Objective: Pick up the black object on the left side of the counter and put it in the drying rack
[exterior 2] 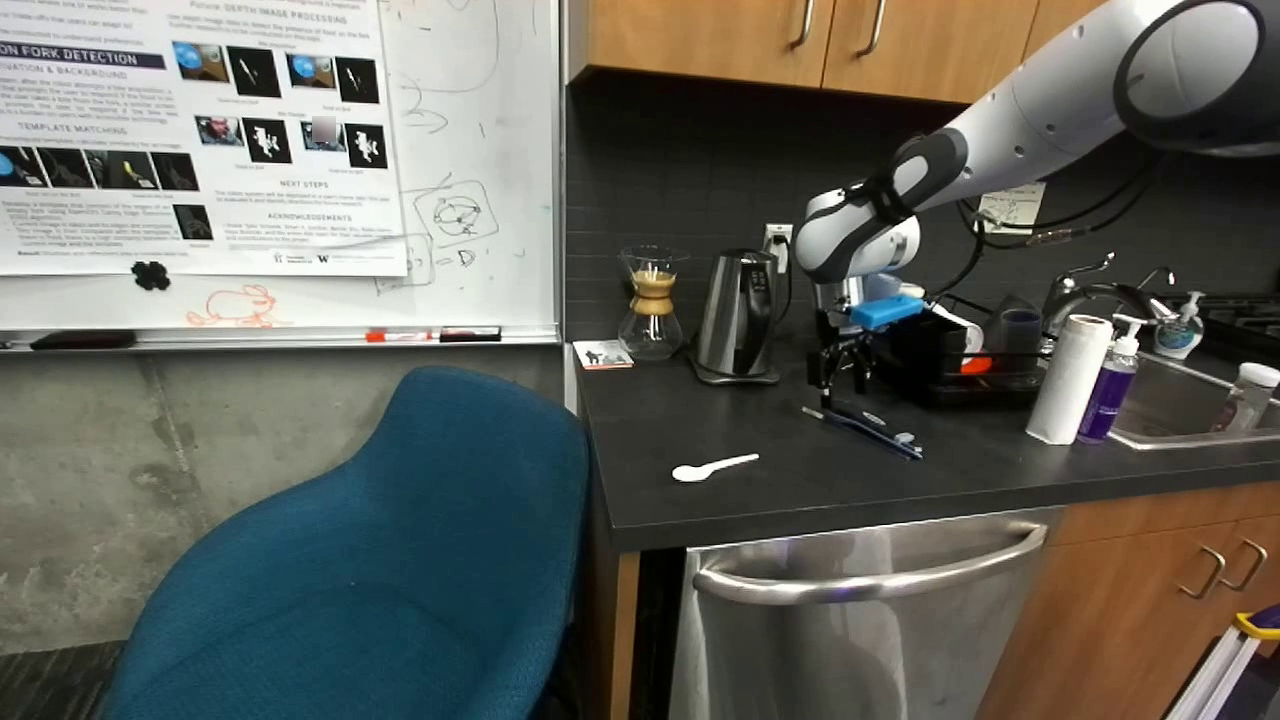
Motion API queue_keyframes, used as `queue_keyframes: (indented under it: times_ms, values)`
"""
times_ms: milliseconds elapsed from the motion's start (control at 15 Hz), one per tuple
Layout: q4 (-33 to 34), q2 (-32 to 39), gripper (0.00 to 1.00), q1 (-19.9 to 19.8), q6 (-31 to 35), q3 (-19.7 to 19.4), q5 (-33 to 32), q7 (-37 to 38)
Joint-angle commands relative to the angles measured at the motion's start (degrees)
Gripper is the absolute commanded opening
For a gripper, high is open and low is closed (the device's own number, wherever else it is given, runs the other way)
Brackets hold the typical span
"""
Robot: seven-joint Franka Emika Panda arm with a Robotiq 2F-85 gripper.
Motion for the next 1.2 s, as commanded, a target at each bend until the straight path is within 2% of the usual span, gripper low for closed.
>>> queue_keyframes:
  times_ms: [0,400,467,600,933,1000,1133]
  values:
    - [2.16,1.33,1.00,-0.99,-1.02,0.27,1.43,-1.54]
    - [3.03,2.38,1.00,-1.37,-1.25,0.36,1.66,-1.53]
    - [3.13,2.49,0.77,-1.37,-1.26,0.36,1.64,-1.48]
    - [3.15,2.58,0.69,-1.39,-1.20,0.35,1.62,-1.45]
    - [2.64,2.12,0.28,-1.44,-1.34,0.37,1.93,-1.31]
    - [2.37,1.79,0.23,-1.40,-1.20,0.36,2.00,-1.24]
    - [1.22,0.28,0.21,-1.24,-0.96,0.35,2.04,-1.13]
